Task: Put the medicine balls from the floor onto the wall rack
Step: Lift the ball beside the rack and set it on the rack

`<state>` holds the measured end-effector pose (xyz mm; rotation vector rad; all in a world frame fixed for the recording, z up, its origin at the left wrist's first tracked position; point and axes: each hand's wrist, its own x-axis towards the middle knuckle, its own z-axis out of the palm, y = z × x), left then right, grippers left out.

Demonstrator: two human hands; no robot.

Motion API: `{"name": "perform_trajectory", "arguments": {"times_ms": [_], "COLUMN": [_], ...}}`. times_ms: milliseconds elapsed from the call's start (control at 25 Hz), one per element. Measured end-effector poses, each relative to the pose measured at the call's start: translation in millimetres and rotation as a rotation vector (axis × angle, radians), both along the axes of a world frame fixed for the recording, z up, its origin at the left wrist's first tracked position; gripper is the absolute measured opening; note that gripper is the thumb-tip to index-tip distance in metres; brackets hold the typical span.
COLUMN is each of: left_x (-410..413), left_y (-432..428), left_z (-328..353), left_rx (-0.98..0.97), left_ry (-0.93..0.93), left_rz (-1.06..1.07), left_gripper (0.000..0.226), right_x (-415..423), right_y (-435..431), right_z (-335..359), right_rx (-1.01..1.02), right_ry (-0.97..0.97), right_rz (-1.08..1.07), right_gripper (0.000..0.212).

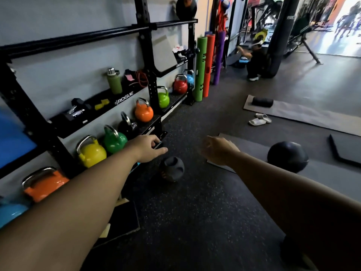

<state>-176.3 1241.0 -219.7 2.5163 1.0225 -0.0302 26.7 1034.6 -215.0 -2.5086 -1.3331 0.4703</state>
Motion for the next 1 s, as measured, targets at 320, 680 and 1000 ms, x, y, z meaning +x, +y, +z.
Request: {"name": "perform_trajectory", "arguments": {"times_ms": [320, 680, 1000], "left_x": [30.4, 120.9, 203.4], "left_y": [126.4, 209.3, 286.2], "left_z": [-18.8, -68.4, -165.0], "left_rx": [-0.024, -0.012, -0.135], "left_ry": [-0.003, 0.070, 0.099], "left_rz": [0.129, 0.288, 0.346], "left_gripper": [0.065, 0.065, 0.076], "right_x": [67.5, 203.7, 253.8], "right_y": [135.4, 271.3, 395.7], "right_z": [-36.8, -102.3, -212.1], "right_rx": [-0.018, -0.111, -0.260], "right_ry": [-0.017, -0.091, -0.056], "right_rz": [0.081, 0.355, 0.540], "right_gripper": [0.036, 0.051, 0.055]}}
